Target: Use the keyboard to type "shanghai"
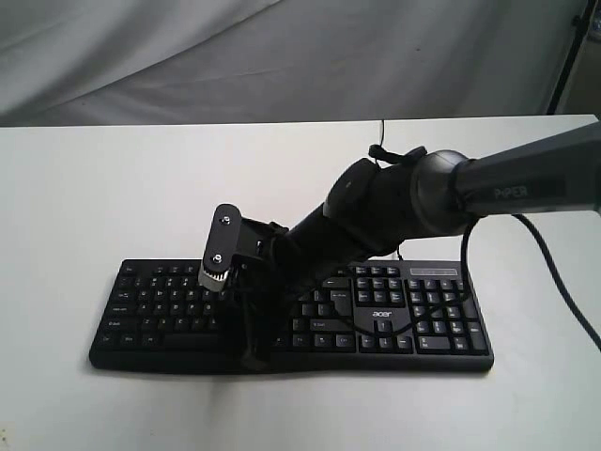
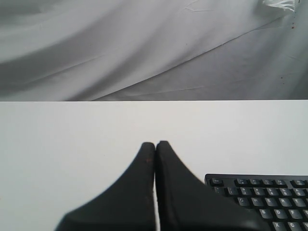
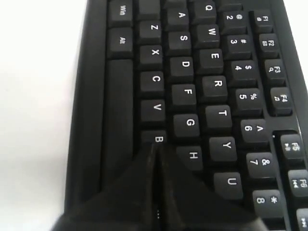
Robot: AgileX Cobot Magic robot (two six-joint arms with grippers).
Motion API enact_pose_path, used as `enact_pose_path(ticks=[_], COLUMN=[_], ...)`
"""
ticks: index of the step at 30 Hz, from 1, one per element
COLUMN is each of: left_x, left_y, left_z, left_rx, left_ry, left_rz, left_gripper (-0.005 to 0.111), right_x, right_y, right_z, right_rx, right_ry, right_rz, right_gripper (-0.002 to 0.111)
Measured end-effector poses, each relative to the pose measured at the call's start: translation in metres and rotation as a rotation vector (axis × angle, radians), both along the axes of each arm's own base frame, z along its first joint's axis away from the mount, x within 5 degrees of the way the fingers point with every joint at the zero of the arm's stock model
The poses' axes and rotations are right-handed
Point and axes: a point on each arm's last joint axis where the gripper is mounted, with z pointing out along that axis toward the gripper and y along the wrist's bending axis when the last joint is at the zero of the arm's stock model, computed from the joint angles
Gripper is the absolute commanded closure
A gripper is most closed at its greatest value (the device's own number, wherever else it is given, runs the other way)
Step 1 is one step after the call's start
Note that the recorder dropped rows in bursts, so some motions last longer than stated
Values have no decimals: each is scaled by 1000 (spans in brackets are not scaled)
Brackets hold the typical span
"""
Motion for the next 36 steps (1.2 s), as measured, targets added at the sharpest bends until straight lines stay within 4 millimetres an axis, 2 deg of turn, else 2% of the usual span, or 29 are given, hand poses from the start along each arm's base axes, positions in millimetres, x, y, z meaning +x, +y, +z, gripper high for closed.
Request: enact_pose_path(ticks=[16,24,36], left_x=[0,0,0], left_y=[0,0,0], left_z=[0,0,0], left_rx=[0,0,0], left_ry=[0,0,0], left_rz=[0,0,0], left_gripper=[106,106,106], right_x=[0,-1,3], right_y=[0,1,9], right_z=[-6,10,13], right_rx=[-5,21,30], right_ry=[11,-11,-51], right_rz=[-4,-3,-49], right_gripper=[108,108,108])
